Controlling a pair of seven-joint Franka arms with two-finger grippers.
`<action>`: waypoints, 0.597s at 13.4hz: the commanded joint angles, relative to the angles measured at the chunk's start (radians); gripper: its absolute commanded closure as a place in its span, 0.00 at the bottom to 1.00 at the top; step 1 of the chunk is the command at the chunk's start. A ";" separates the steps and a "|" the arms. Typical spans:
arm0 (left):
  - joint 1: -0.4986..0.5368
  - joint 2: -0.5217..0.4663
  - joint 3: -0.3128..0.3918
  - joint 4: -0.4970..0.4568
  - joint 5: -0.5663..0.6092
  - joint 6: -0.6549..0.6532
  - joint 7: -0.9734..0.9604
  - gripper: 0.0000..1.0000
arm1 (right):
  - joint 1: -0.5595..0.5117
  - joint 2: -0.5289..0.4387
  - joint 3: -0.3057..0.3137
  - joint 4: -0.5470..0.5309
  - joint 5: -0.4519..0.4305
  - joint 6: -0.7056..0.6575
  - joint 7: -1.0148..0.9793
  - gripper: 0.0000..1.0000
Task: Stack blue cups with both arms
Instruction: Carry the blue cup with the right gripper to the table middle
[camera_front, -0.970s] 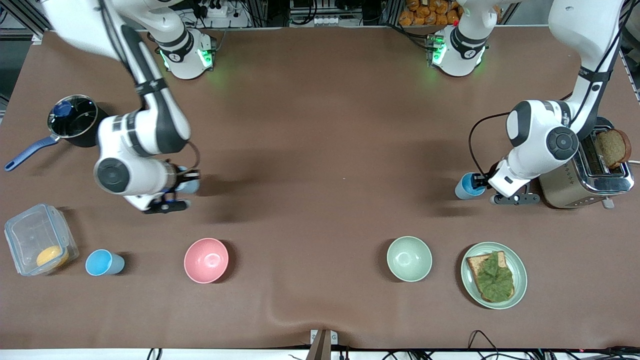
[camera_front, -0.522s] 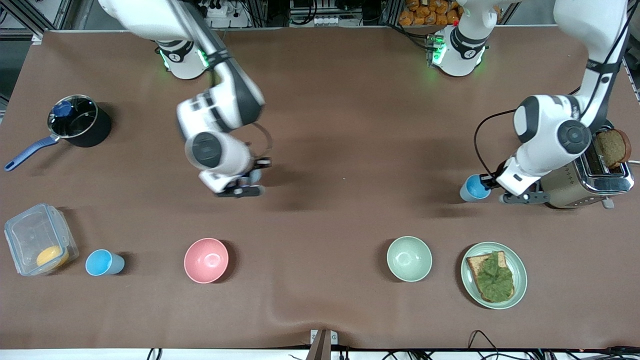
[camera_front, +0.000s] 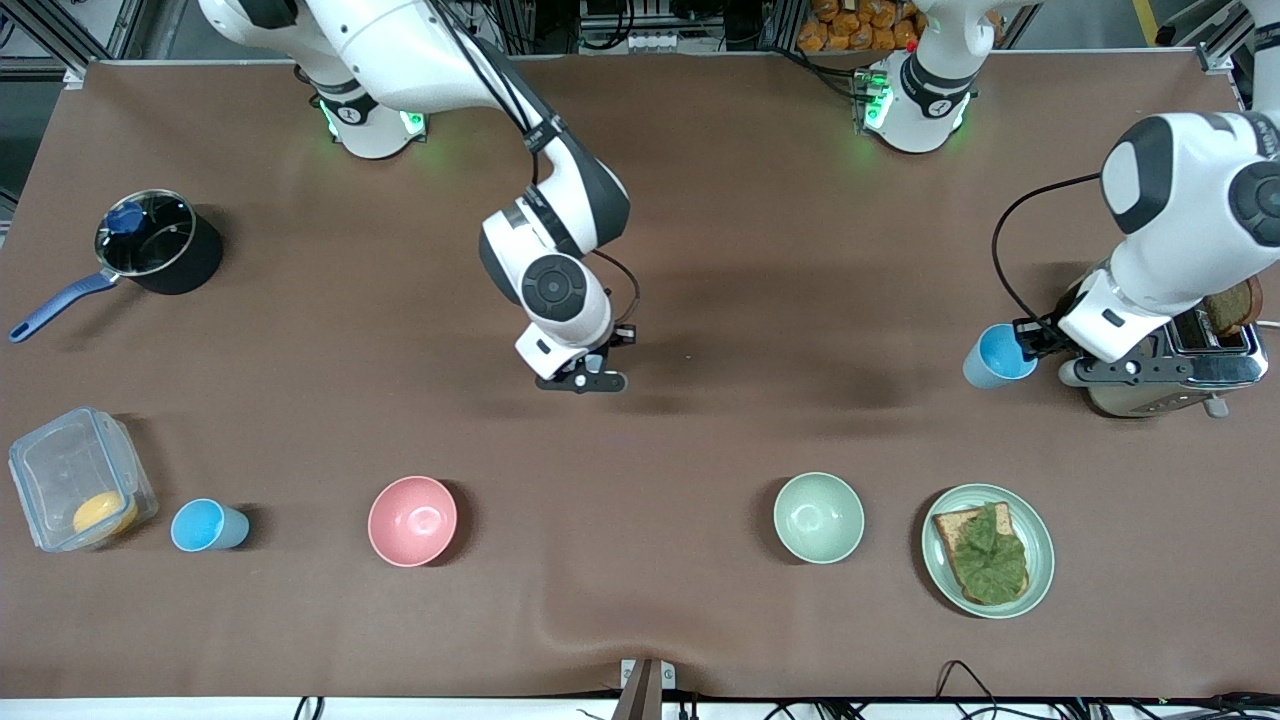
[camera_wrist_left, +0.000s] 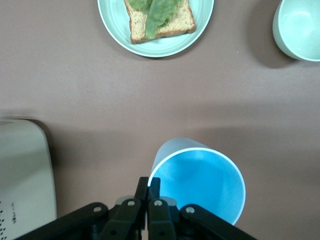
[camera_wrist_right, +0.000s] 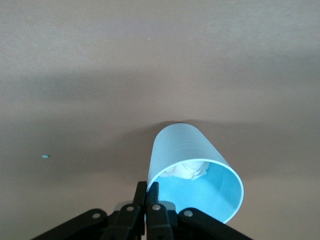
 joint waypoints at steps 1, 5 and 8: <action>0.014 0.011 -0.014 0.026 0.005 -0.026 0.032 1.00 | 0.022 0.025 -0.013 0.035 0.026 -0.002 0.018 1.00; 0.014 0.010 -0.018 0.030 0.003 -0.040 0.033 1.00 | 0.038 0.039 -0.013 0.035 0.021 0.038 0.021 0.84; 0.014 0.010 -0.018 0.035 0.003 -0.040 0.047 1.00 | 0.053 0.032 -0.016 0.049 0.007 0.054 0.016 0.00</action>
